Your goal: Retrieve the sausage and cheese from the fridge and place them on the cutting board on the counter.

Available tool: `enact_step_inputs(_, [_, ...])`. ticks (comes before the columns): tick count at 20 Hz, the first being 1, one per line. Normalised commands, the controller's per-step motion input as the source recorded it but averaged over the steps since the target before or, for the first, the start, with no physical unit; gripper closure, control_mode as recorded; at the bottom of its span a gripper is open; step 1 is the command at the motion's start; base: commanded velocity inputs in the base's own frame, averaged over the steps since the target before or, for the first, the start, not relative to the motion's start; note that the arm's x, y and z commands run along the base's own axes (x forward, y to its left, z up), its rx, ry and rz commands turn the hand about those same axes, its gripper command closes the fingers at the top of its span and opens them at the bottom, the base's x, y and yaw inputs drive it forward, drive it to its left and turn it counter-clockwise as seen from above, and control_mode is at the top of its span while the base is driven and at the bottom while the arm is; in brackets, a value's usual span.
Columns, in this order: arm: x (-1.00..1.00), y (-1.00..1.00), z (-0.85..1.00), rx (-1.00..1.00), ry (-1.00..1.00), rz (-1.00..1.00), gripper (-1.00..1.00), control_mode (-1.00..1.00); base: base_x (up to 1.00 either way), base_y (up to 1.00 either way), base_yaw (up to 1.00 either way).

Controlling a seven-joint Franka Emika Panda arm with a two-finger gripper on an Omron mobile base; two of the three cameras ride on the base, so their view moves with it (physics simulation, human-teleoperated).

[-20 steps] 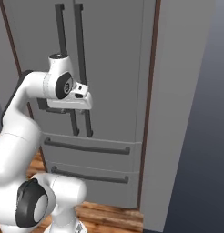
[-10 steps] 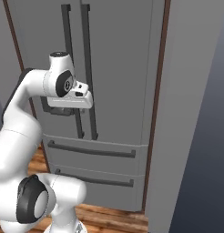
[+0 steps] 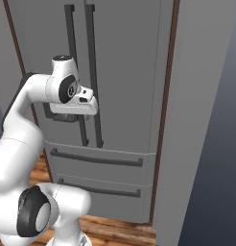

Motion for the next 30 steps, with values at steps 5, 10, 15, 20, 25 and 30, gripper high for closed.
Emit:
enact_step_inputs(5, [0.00, 0.00, 0.00, 0.00, 0.00, 0.00, -1.00, -1.00, 0.00, 0.00, 0.00])
enact_step_inputs(10, [0.00, 0.00, 0.00, 0.00, 0.00, 0.00, -1.00, -1.00, 0.00, 0.00, 0.00])
enact_step_inputs(15, [0.00, 0.00, 0.00, 0.00, 0.00, 0.00, -1.00, -1.00, 0.00, 0.00, 0.00])
enact_step_inputs(20, [0.01, 0.04, 0.00, -0.01, 0.00, 0.00, -1.00, -1.00, 0.00, 0.00, 0.00])
enact_step_inputs(25, [0.02, 0.09, 0.00, -0.01, -0.18, -0.05, -1.00, -1.00, 0.00, 0.00, 0.00])
enact_step_inputs(30, [0.16, 0.11, 0.09, 0.00, -0.29, -0.01, -1.00, -1.00, 0.00, 0.00, 0.00])
